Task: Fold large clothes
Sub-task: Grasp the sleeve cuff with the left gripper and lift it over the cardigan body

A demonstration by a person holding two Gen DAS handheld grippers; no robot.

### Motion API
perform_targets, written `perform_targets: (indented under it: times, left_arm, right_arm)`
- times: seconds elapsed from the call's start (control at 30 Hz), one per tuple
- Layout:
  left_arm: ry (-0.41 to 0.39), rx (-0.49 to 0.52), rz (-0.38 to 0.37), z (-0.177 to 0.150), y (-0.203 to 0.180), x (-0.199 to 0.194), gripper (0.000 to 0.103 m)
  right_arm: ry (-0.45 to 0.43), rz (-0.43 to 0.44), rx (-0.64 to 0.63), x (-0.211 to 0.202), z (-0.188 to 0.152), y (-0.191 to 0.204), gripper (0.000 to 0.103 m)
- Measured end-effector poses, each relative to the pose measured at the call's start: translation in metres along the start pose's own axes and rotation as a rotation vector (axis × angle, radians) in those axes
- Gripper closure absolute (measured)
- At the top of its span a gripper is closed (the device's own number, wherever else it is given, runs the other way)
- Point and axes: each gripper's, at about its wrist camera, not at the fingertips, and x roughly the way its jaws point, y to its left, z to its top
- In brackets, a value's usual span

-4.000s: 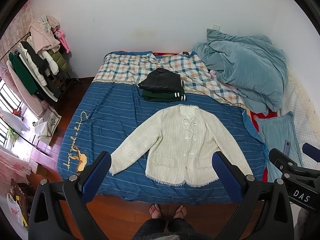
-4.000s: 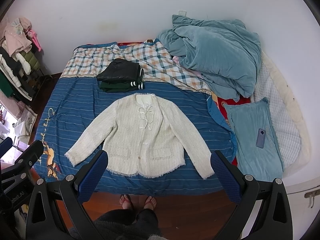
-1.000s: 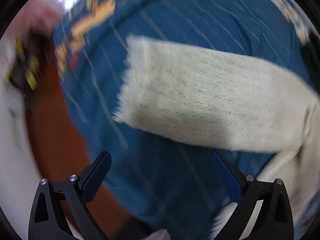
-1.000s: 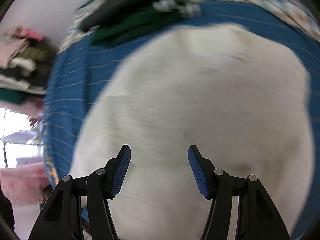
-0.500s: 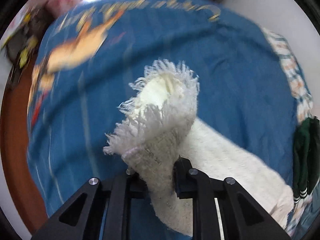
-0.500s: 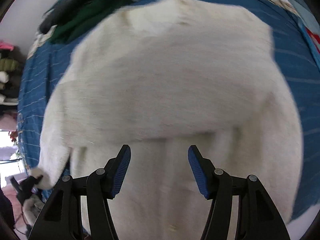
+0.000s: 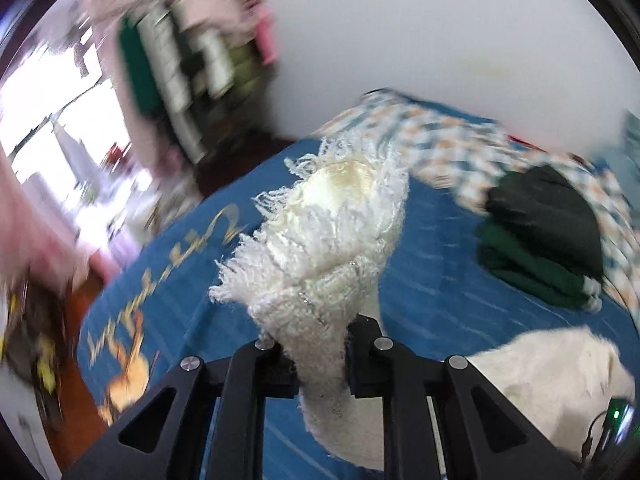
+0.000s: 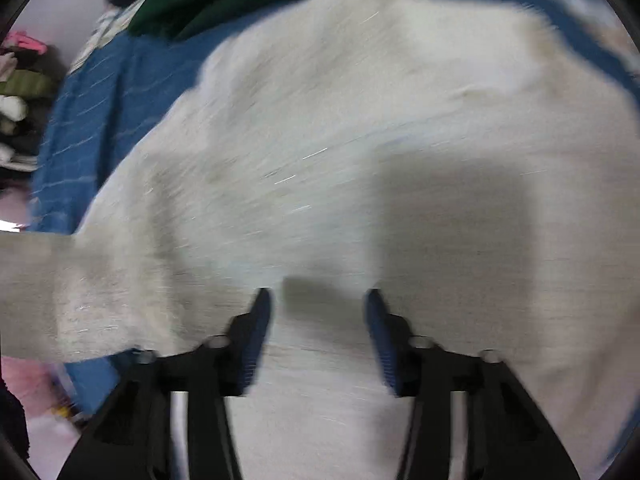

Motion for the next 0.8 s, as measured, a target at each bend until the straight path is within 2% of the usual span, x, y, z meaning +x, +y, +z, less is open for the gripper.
perform_targets:
  times: [0.03, 0.1, 0.13, 0.2, 0.43, 0.47, 0.53, 0.6, 0.67, 0.8]
  left_arm:
    - [-0.014, 0.048, -0.018, 0.001, -0.017, -0.007, 0.091]
    - [-0.025, 0.110, -0.065, -0.002, -0.046, -0.016, 0.091]
    - [-0.024, 0.142, -0.096, -0.006, -0.065, -0.021, 0.091]
    - [-0.019, 0.201, -0.145, -0.013, -0.100, -0.029, 0.091]
    - [0.082, 0.336, -0.383, -0.056, -0.247, -0.064, 0.091]
    - [0.107, 0.363, -0.428, -0.068, -0.275, -0.068, 0.091]
    - [0.139, 0.410, -0.482, -0.085, -0.320, -0.076, 0.091]
    - [0.174, 0.444, -0.517, -0.102, -0.356, -0.082, 0.091]
    - [0.215, 0.480, -0.536, -0.124, -0.389, -0.082, 0.091]
    - [0.249, 0.544, -0.541, -0.155, -0.424, -0.080, 0.091]
  right_arm:
    - [-0.039, -0.081, 0.007, -0.013, -0.002, -0.013, 0.031]
    - [-0.078, -0.177, 0.025, -0.028, -0.006, -0.038, 0.022]
    - [-0.087, -0.214, 0.035, -0.033, -0.007, -0.050, 0.019]
    - [-0.102, -0.237, 0.061, -0.040, -0.008, -0.075, 0.019]
    - [-0.094, -0.229, 0.182, -0.050, -0.020, -0.167, 0.018]
    - [-0.092, -0.229, 0.219, -0.055, -0.026, -0.189, 0.018]
    - [-0.084, -0.220, 0.263, -0.057, -0.026, -0.209, 0.018]
    - [-0.069, -0.166, 0.335, -0.060, -0.035, -0.246, 0.018]
    - [-0.060, -0.149, 0.384, -0.062, -0.042, -0.277, 0.018]
    - [-0.043, -0.135, 0.466, -0.066, -0.065, -0.330, 0.018]
